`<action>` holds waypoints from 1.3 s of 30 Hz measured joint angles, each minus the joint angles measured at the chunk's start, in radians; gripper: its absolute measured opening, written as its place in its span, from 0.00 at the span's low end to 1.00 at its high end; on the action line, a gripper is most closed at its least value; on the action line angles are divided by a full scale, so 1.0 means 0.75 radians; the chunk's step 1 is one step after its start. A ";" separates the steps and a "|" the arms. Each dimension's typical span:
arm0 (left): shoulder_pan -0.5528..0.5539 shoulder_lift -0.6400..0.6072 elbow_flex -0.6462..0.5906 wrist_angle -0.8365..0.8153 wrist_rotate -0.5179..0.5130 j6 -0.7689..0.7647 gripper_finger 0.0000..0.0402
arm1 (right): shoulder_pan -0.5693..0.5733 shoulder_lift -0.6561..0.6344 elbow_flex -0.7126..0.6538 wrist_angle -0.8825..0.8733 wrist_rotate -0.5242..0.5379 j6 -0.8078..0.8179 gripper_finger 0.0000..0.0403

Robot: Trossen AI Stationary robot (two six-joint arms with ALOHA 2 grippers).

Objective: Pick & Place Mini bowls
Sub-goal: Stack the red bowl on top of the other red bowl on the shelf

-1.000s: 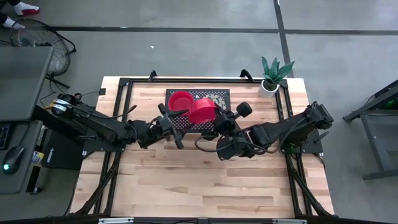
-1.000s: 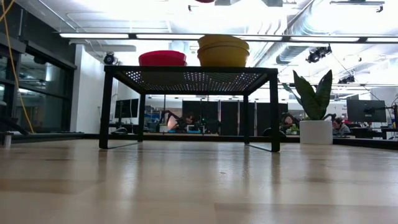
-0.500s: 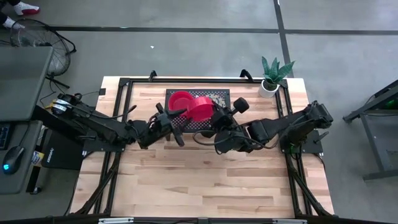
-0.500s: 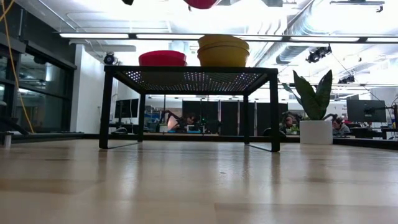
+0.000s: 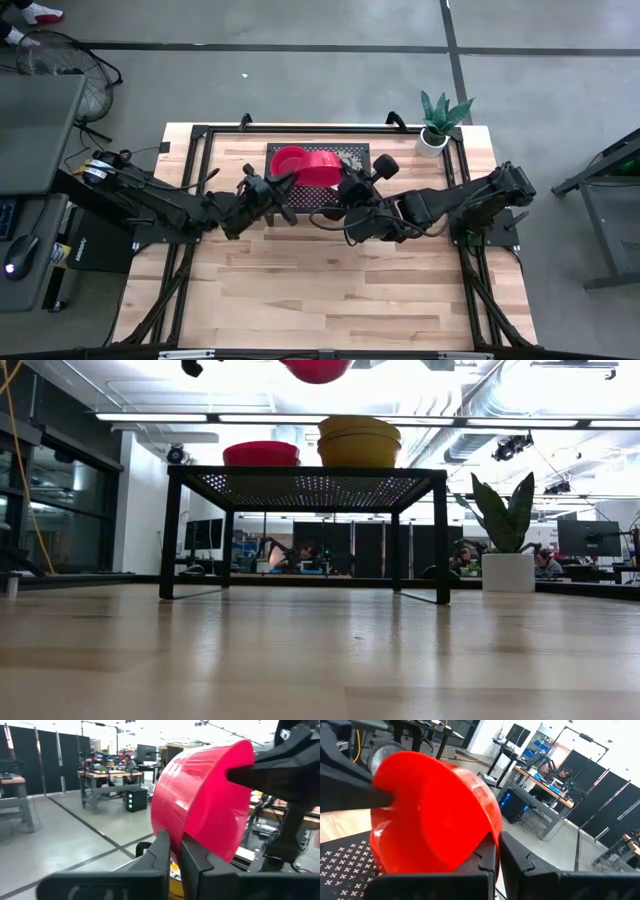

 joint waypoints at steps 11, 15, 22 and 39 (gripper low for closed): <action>0.001 0.000 0.000 -0.010 -0.051 -0.023 0.00 | 0.018 -0.009 0.001 0.023 -0.149 -0.062 0.18; 0.000 0.000 0.000 -0.009 -0.050 -0.025 0.00 | 0.042 -0.028 0.001 0.130 -0.261 -0.144 0.32; -0.005 0.003 0.001 -0.023 -0.004 -0.015 0.00 | 0.095 -0.121 -0.002 0.133 -0.349 -0.133 0.45; -0.006 -0.290 -0.001 -0.239 -0.104 -0.006 0.00 | 0.263 -0.396 0.001 -0.254 -0.320 0.242 0.45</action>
